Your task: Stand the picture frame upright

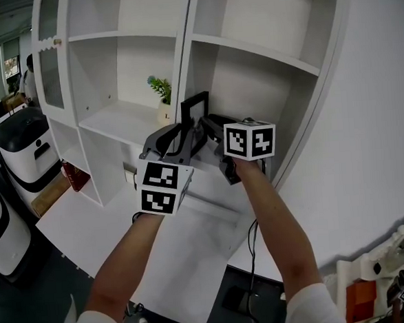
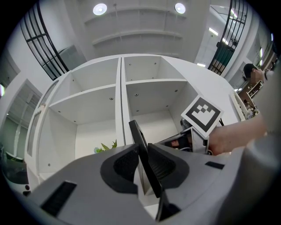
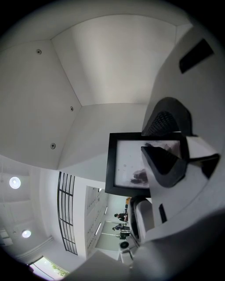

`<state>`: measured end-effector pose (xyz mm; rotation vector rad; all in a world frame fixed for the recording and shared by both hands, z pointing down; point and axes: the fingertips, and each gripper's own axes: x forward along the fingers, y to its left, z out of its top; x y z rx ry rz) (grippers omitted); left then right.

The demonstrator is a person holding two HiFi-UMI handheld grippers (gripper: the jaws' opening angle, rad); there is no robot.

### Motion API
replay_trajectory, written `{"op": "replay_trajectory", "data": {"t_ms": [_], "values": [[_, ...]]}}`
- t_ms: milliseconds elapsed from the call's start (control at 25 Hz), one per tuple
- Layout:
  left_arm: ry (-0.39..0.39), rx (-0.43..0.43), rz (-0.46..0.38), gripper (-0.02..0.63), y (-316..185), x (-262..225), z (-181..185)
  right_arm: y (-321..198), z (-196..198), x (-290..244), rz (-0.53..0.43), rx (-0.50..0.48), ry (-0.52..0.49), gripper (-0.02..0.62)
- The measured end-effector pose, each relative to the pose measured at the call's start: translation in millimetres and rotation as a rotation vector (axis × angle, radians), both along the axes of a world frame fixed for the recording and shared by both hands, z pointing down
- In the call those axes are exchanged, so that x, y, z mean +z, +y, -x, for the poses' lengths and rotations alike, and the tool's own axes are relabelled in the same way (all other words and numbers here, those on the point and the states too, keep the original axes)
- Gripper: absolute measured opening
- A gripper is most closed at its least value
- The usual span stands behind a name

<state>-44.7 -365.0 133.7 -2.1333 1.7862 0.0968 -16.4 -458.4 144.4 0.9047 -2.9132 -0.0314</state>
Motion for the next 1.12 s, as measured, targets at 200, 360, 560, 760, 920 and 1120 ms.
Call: {"op": "replay_trajectory", "data": {"t_ms": [200, 360, 560, 760, 920, 1120], "values": [[0.001, 0.005, 0.004, 0.077, -1, 3, 0, -1, -2, 1, -0.010, 0.013, 0.010, 0.081], [0.003, 0.005, 0.003, 0.077, 3, 5, 2, 0, -8, -2, -0.024, 0.031, -0.008, 0.080], [-0.005, -0.001, -0.002, 0.077, 9, 9, 6, 0, -24, -11, -0.067, 0.093, -0.046, 0.027], [0.010, 0.017, -0.013, 0.074, 18, 9, 12, 8, -38, -11, -0.097, 0.136, -0.049, 0.008], [0.033, 0.044, -0.035, 0.049, 29, 11, 27, 19, -40, -9, -0.122, 0.167, -0.026, 0.008], [0.086, 0.131, -0.038, 0.018, 46, 23, 58, 40, -45, 2, -0.142, 0.226, -0.036, 0.008]]}}
